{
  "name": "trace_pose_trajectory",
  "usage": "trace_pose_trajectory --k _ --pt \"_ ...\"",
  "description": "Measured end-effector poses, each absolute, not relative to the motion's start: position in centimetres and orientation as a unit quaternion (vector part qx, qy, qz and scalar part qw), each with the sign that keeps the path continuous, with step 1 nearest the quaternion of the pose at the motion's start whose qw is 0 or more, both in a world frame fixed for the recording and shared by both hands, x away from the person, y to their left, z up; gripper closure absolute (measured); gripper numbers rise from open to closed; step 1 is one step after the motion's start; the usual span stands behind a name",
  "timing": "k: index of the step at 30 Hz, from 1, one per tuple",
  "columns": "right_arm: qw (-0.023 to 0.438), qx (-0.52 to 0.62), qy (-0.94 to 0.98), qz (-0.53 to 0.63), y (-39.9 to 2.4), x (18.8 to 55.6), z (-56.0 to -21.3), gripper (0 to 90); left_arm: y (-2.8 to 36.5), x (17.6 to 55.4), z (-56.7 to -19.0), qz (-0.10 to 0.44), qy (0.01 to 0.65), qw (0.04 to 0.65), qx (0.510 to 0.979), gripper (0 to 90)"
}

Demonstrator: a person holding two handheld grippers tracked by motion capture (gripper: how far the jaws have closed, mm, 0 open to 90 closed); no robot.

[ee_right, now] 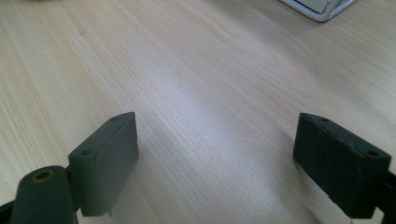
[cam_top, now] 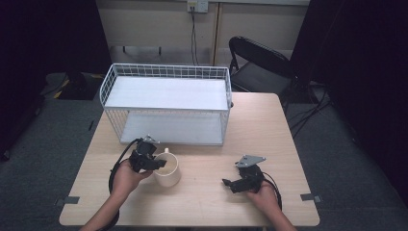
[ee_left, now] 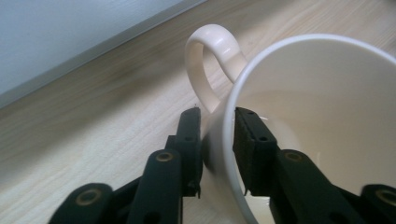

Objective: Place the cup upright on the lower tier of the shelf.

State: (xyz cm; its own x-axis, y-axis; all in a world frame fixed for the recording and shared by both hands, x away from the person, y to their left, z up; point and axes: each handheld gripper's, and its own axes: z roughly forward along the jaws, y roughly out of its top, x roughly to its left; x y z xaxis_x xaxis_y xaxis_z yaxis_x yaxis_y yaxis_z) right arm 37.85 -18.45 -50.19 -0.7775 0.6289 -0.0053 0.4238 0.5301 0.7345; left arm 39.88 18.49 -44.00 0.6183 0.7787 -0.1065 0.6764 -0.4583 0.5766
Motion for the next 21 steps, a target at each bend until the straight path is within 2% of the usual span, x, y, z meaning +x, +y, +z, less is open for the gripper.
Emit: trace_pose_trajectory --k 4,21 --pt "0.136 0.305 0.864 0.377 -18.4 37.8 -50.2 13.5 18.6 39.7 -43.9 0.102 0.416 0.275 0.861 80.9" --pt "0.136 0.305 0.864 0.377 -18.4 37.8 -50.2 13.5 20.3 38.8 -44.1 0.131 0.427 0.302 0.842 83.1"
